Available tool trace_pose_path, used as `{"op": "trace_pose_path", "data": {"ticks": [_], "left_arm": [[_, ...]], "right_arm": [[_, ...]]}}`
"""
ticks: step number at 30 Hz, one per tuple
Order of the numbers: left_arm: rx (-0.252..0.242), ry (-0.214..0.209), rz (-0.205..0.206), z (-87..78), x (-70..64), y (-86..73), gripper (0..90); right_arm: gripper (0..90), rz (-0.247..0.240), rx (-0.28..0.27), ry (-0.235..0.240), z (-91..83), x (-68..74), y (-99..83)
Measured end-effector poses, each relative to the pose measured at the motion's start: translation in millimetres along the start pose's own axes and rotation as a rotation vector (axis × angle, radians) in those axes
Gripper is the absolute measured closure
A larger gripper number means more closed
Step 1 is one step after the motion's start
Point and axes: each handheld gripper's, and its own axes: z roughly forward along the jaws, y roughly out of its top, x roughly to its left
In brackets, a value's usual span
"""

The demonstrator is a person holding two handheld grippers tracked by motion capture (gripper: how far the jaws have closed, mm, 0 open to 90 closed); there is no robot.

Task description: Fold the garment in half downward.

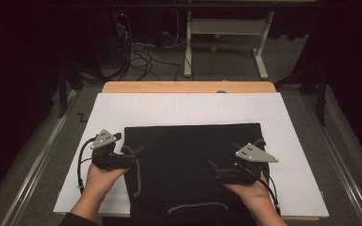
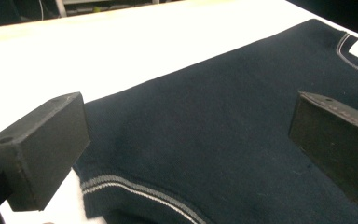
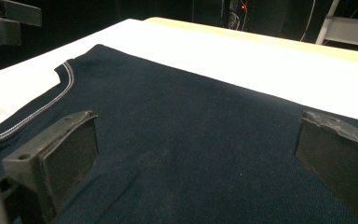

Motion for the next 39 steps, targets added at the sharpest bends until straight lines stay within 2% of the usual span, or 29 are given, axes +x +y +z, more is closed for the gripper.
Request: {"op": "trace_pose_path", "data": {"ticks": [8,15,18,20,33,39], "left_arm": [[-0.007,-0.007,-0.039,-1.7,16.4,2.3,0.0],[-0.025,0.008,-0.058,-5.3,32.2,6.1,0.0],[-0.025,0.009,-0.055,-6.2,38.6,8.0,0.0],[-0.019,0.026,-0.042,-6.3,42.0,9.7,0.0],[-0.013,0.061,-0.079,-5.9,72.7,20.0,0.0],[-0.002,0.052,-0.083,1.3,78.7,26.7,0.0]], "right_arm": [[0.0,-0.017,-0.01,0.023,9.5,12.0,4.1],[0.0,-0.037,-0.002,0.052,21.0,28.2,5.7],[0.0,-0.045,0.001,0.065,26.5,36.4,6.2],[0.0,-0.051,0.003,0.074,30.6,42.2,6.2],[0.0,-0.089,0.029,0.141,54.4,83.3,5.6],[0.0,-0.101,0.038,0.182,60.7,101.8,4.0]]}}
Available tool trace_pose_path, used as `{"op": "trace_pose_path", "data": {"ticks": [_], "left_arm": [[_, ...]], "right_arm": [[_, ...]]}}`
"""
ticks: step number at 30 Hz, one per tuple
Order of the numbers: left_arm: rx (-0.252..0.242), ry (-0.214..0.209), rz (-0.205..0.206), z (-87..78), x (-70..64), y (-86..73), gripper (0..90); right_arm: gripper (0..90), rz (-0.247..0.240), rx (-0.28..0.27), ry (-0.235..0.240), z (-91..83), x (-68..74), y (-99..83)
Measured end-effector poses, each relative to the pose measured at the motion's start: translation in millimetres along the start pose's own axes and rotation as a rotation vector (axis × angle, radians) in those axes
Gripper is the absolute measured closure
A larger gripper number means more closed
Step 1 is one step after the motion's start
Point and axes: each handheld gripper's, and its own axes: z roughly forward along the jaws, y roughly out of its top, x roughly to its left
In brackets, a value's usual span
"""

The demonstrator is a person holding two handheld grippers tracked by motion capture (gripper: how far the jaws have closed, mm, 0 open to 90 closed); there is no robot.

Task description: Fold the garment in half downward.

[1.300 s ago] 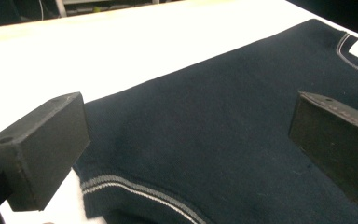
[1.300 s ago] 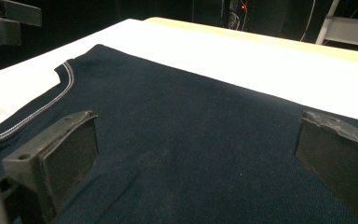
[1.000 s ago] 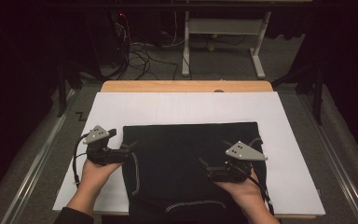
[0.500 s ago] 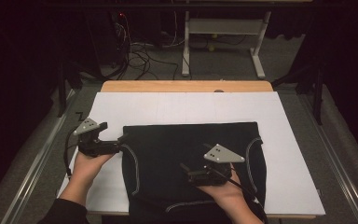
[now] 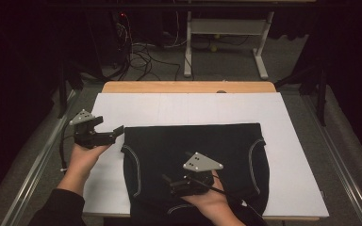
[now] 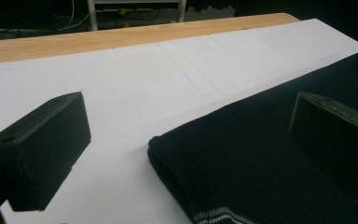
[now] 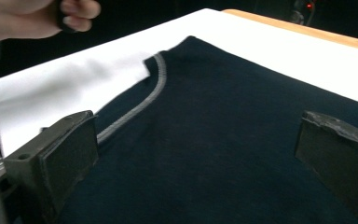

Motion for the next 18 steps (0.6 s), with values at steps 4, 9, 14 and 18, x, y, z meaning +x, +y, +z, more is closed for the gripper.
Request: {"op": "trace_pose_path", "data": {"ticks": [4,9,14,18], "left_arm": [[-0.012,-0.011,-0.024,5.6,3.7,5.7,0.0],[0.014,-0.008,-0.015,16.5,9.4,10.6,0.0],[0.055,-0.021,-0.056,30.7,17.0,5.6,0.0],[0.086,-0.023,-0.073,42.0,17.8,-2.4,0.0]], "right_arm": [[0.0,0.006,0.003,0.037,6.6,13.4,-0.6],[0.0,-0.017,0.018,0.085,17.1,31.3,-2.9],[0.0,-0.026,0.022,0.124,22.0,46.8,-3.5],[0.0,-0.047,0.03,0.132,25.5,54.2,-4.6]]}}
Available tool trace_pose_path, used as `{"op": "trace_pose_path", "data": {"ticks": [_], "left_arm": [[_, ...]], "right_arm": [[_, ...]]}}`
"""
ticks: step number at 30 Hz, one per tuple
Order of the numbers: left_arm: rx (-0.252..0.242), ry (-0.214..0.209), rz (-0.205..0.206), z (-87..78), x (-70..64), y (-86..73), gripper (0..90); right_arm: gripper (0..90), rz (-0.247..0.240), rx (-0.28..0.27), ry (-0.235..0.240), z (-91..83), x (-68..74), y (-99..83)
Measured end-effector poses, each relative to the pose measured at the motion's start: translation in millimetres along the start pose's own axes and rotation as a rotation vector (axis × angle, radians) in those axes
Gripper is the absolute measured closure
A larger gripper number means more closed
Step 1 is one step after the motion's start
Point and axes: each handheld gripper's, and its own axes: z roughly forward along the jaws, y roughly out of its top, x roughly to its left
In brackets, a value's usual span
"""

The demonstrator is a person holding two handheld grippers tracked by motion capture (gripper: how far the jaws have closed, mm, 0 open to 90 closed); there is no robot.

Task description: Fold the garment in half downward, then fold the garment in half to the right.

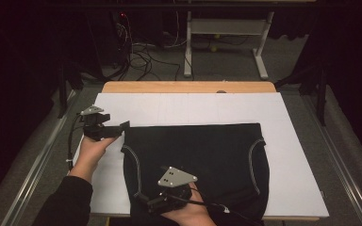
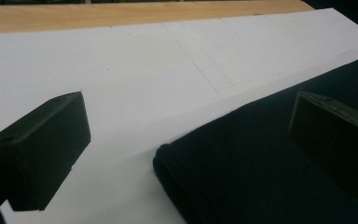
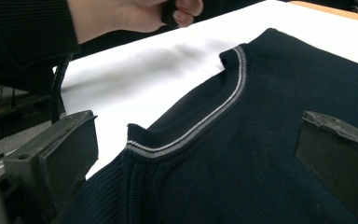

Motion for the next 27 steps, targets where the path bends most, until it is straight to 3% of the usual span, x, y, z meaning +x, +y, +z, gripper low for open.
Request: {"op": "trace_pose_path", "data": {"ticks": [3,8,11,15,19,22,27], "left_arm": [[0.033,0.009,0.014,7.6,-1.0,-2.5,0.0],[0.07,0.029,-0.002,18.8,2.8,-5.6,0.0],[0.109,0.028,-0.019,27.4,6.8,-8.7,4.1],[0.154,0.063,-0.031,37.9,9.2,-15.8,11.0],[0.191,0.05,-0.055,43.9,11.2,-24.5,13.7],[0.171,0.042,-0.059,42.5,10.1,-26.8,25.3],[0.179,0.051,-0.035,45.0,2.9,-28.3,33.4]], "right_arm": [[0.0,0.004,-0.005,0.003,0.8,1.0,-0.1],[0.0,0.007,-0.004,0.008,1.2,5.8,-1.8],[0.0,0.001,0.007,0.015,2.1,9.1,-3.7],[0.0,-0.012,0.013,0.018,1.0,10.9,-6.0],[0.0,-0.012,0.02,0.02,-0.5,10.7,-8.8],[0.0,-0.013,0.03,0.021,0.3,11.5,-10.2],[0.0,-0.016,0.034,0.023,4.3,14.3,-10.8]]}}
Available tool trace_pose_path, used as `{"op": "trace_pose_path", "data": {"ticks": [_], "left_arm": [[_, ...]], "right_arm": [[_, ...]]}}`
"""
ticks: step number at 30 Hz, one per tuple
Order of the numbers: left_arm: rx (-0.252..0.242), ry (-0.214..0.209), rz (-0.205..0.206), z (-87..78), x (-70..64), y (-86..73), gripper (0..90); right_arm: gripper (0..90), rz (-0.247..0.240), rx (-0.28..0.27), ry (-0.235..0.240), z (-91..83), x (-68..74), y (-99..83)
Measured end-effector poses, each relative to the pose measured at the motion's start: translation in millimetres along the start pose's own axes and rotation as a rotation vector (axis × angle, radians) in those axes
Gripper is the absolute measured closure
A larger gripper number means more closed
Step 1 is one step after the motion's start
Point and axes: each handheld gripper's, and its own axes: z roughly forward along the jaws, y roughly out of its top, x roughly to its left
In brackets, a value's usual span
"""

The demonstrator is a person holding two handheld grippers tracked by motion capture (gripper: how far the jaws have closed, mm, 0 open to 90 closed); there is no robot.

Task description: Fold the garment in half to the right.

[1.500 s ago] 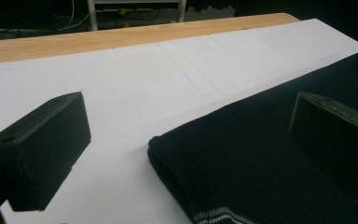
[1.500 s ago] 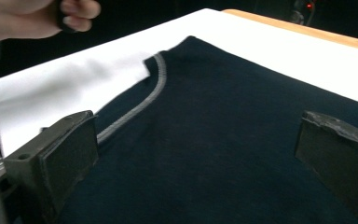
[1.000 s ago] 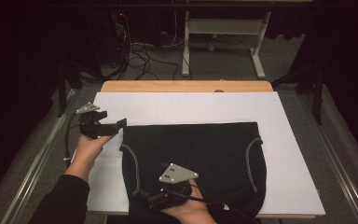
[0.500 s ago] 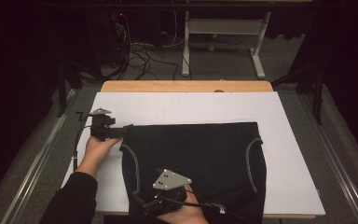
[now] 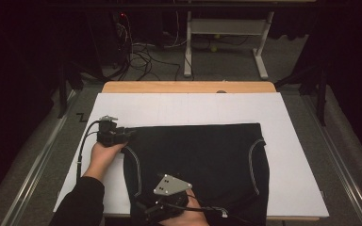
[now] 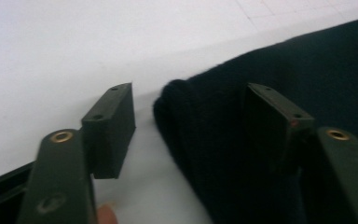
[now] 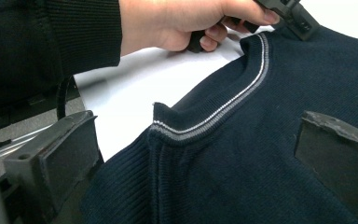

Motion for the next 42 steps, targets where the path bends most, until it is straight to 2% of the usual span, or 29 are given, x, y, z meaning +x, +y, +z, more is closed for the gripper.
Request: {"op": "trace_pose_path", "data": {"ticks": [2,4,10,12,14,18,25,33,37,42], "left_arm": [[-0.003,-0.018,0.003,0.9,-3.0,-1.1,38.7],[-0.007,0.006,-0.004,1.4,-6.7,-3.0,42.8],[-0.009,-0.013,0.012,1.3,-9.1,-7.6,64.3],[-0.008,-0.014,0.022,1.5,-9.7,-7.9,67.4],[-0.01,-0.012,0.023,1.6,-9.9,-8.1,68.3],[-0.013,-0.013,0.022,1.5,-10.1,-8.6,68.7],[-0.013,-0.014,0.018,1.3,-9.7,-8.9,68.6],[-0.016,-0.018,0.014,1.2,-9.4,-9.1,68.6],[-0.015,-0.016,0.014,1.2,-9.5,-9.1,68.6],[-0.016,-0.01,0.017,1.4,-10.5,-9.3,68.6]], "right_arm": [[0.0,-0.002,0.009,0.006,2.3,1.6,-1.0],[0.1,-0.006,0.023,0.01,4.9,4.1,-2.0],[3.8,-0.013,0.071,0.034,14.9,11.3,-2.1],[7.4,-0.008,0.093,0.046,18.1,13.2,-1.6],[9.3,-0.009,0.126,0.047,21.1,15.4,-0.6],[14.4,-0.011,0.159,0.053,26.9,19.8,1.1],[16.6,-0.023,0.235,0.03,38.9,29.8,0.9],[20.5,-0.038,0.269,0.019,47.1,36.1,-2.8],[23.8,-0.038,0.277,-0.007,51.1,38.0,-0.8],[28.3,-0.077,0.291,-0.06,54.0,43.4,-0.7]]}}
